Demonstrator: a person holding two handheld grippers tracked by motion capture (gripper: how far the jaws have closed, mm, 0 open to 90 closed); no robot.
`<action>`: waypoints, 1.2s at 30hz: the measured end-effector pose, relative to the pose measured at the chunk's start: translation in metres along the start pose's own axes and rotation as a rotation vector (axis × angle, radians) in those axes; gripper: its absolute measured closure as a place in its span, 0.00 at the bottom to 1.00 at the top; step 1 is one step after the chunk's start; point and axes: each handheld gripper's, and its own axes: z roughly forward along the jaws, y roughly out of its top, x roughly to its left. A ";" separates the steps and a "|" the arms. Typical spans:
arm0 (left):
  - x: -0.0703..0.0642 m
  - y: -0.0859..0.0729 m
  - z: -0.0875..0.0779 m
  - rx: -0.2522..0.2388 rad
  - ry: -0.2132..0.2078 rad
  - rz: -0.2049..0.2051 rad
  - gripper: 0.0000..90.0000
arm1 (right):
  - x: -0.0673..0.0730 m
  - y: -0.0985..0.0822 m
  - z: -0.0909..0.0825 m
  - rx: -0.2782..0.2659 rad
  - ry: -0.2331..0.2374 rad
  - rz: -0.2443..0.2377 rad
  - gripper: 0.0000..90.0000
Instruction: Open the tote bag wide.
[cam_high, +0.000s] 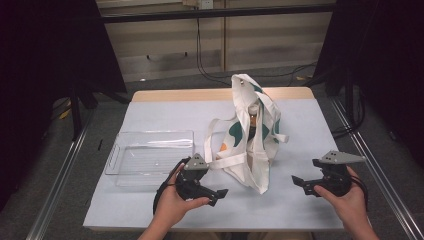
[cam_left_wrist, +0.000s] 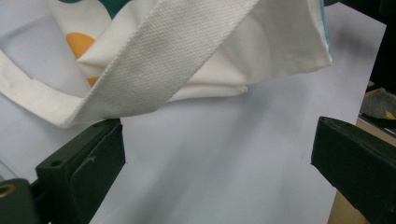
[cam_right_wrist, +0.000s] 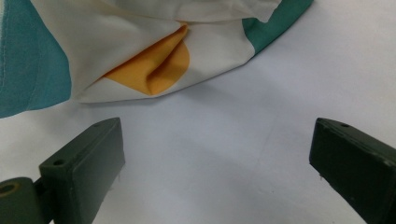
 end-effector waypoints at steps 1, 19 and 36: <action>0.000 0.002 -0.002 0.005 0.012 -0.005 0.03 | 0.000 0.001 0.000 -0.002 -0.003 -0.005 0.04; 0.001 -0.002 -0.014 0.012 0.000 -0.031 0.05 | -0.001 0.006 0.002 -0.005 0.000 -0.008 0.04; 0.017 0.013 -0.034 -0.008 0.019 -0.066 0.06 | -0.003 0.019 0.006 -0.012 0.006 -0.005 0.04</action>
